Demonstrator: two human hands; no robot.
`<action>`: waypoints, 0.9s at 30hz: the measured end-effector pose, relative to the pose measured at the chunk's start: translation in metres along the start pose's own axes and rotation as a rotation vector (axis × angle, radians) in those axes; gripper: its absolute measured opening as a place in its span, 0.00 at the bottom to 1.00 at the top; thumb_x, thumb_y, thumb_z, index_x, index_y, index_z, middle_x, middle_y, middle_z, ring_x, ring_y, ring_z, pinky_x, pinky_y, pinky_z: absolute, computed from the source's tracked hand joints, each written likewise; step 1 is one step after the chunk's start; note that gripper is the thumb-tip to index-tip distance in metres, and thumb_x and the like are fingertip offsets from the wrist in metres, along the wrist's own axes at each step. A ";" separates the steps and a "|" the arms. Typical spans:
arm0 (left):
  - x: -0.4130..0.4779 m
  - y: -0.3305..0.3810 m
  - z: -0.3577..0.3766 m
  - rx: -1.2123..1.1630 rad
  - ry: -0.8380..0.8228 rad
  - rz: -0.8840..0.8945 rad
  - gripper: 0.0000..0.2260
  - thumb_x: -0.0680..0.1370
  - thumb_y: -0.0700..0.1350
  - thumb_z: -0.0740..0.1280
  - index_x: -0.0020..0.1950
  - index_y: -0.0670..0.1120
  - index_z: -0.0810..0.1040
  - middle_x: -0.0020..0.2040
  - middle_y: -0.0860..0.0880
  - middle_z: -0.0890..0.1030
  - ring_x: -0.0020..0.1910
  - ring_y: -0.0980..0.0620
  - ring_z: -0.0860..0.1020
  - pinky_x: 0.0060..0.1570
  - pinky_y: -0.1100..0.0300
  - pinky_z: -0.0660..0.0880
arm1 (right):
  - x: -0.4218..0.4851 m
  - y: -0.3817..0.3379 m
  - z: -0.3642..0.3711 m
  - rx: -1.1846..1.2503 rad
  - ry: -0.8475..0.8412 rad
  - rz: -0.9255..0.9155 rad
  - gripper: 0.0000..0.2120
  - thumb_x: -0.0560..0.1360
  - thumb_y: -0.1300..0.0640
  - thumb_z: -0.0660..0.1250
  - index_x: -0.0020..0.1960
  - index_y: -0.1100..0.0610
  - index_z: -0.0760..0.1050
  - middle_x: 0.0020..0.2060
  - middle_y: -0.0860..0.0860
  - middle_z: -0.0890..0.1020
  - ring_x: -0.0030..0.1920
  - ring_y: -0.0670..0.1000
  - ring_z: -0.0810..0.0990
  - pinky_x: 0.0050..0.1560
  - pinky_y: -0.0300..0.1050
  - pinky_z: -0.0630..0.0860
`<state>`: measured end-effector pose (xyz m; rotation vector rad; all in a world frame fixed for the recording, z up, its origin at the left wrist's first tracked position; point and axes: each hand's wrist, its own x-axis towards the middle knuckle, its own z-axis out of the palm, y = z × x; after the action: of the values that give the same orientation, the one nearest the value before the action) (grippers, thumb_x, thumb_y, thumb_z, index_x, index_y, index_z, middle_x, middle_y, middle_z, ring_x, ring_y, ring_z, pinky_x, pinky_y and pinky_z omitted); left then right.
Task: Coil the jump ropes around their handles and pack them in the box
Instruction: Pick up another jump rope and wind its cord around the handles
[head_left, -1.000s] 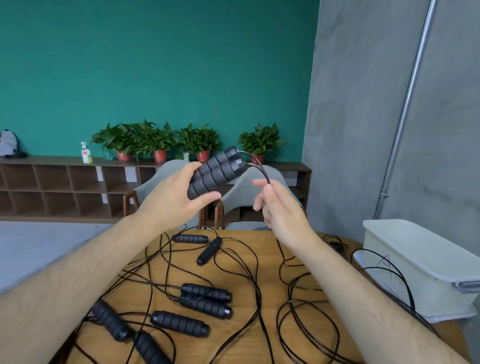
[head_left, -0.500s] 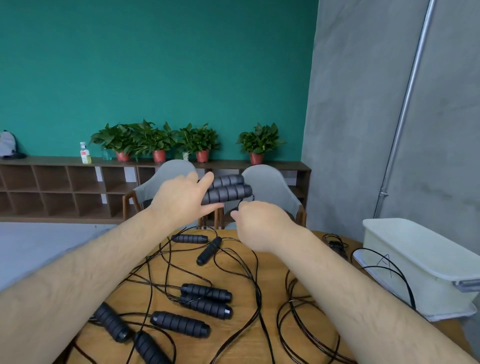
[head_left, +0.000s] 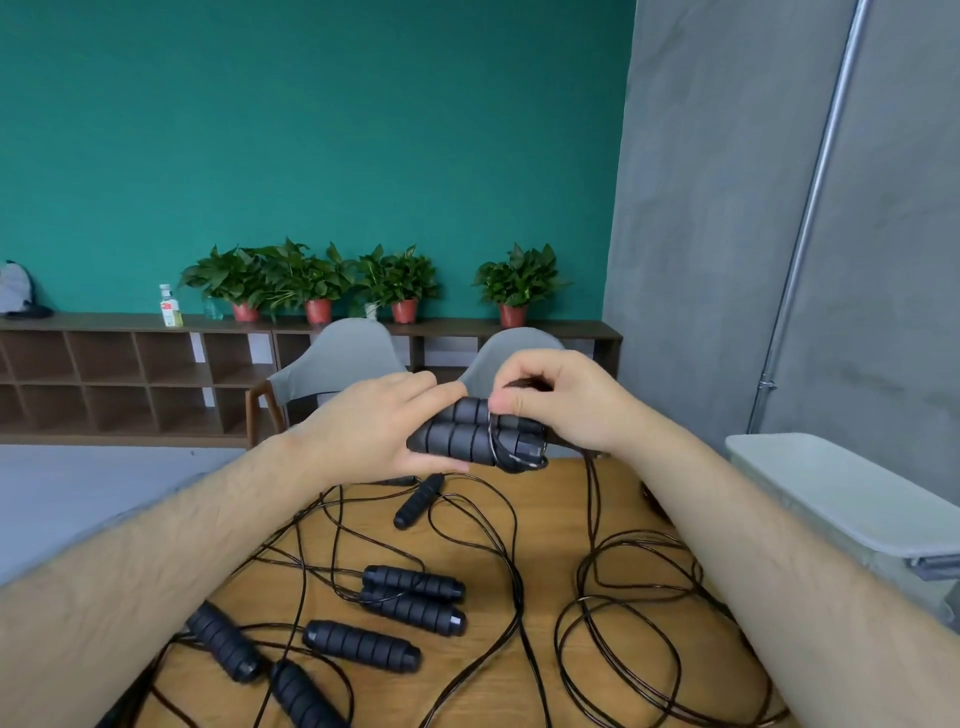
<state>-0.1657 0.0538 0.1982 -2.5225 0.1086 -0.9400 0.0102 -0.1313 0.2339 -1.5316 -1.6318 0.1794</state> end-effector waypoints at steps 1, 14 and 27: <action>0.000 0.003 -0.001 -0.017 0.008 -0.029 0.35 0.75 0.73 0.59 0.69 0.47 0.73 0.48 0.52 0.78 0.45 0.51 0.79 0.41 0.58 0.78 | -0.001 0.000 0.002 0.088 0.026 0.013 0.06 0.78 0.56 0.71 0.52 0.58 0.81 0.40 0.50 0.82 0.41 0.46 0.81 0.44 0.42 0.79; 0.002 0.020 0.001 0.157 0.117 -0.136 0.36 0.75 0.73 0.55 0.68 0.46 0.73 0.45 0.49 0.77 0.42 0.48 0.80 0.32 0.55 0.77 | -0.003 0.015 0.032 0.950 0.149 0.249 0.15 0.86 0.53 0.55 0.57 0.55 0.80 0.41 0.49 0.85 0.46 0.50 0.84 0.48 0.49 0.81; 0.011 -0.005 0.002 0.686 -0.108 -0.409 0.37 0.72 0.63 0.72 0.73 0.41 0.71 0.47 0.41 0.74 0.41 0.43 0.74 0.33 0.54 0.72 | -0.014 -0.021 0.083 -0.602 -0.059 0.352 0.15 0.80 0.65 0.62 0.65 0.61 0.69 0.59 0.56 0.78 0.58 0.56 0.79 0.52 0.46 0.75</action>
<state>-0.1562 0.0568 0.2059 -1.9626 -0.6713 -0.7993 -0.0613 -0.1119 0.1898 -2.2882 -1.5228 -0.0933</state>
